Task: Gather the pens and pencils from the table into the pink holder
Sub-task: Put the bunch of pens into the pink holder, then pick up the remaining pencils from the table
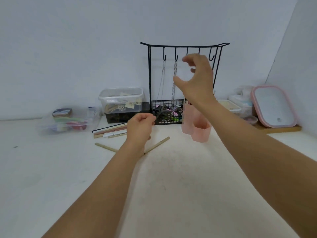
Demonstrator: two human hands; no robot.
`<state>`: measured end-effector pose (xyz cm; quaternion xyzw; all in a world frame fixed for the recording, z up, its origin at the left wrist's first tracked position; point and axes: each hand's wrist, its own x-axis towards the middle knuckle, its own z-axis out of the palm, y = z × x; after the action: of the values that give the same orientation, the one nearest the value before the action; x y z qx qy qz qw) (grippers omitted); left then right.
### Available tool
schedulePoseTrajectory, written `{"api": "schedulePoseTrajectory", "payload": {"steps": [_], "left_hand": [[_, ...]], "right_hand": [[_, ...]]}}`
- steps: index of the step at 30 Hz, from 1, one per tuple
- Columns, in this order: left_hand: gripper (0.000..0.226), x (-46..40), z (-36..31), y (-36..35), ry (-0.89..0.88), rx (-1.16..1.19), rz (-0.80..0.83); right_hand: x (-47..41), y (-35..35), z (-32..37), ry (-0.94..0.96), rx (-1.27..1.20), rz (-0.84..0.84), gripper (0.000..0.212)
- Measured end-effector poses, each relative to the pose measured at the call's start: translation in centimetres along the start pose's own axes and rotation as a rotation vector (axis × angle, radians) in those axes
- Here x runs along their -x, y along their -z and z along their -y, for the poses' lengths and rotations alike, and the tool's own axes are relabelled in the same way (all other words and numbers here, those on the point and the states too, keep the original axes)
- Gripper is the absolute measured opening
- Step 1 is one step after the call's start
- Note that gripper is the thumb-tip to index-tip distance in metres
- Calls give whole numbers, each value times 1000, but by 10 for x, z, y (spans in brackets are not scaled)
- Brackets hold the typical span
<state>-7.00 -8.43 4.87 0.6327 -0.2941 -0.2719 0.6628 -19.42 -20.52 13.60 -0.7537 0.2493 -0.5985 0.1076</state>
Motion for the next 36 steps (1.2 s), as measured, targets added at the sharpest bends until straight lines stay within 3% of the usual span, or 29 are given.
{"api": "schedulePoseTrajectory", "payload": {"steps": [2,5,7,10,16,22,27,31,36], "left_hand": [[4,-6,-9,18,65,-15,4],[5,-14,-12,59,-100,-231,-54],[5,-16,-7,86,-94,-257,-86],[7,-18,7,116,-102,-283,-154],[7,-28,46,152,-188,-369,-284],[18,-45,50,162,-237,-523,-412],[32,-53,58,159,-168,-792,-270],[26,-53,59,159,-210,-736,-243],[26,-53,60,158,-247,-630,-170]], "right_hand": [[10,-7,26,10,-106,224,29],[36,-31,48,-43,-104,883,20],[55,-54,45,-18,-28,1086,17],[71,-84,31,-23,58,1014,16],[85,-125,3,-69,289,942,44],[90,-147,-14,-95,165,915,31],[91,-147,-16,-71,120,883,14],[82,-144,-13,-99,119,939,5],[62,-132,-6,-82,239,1114,12]]}}
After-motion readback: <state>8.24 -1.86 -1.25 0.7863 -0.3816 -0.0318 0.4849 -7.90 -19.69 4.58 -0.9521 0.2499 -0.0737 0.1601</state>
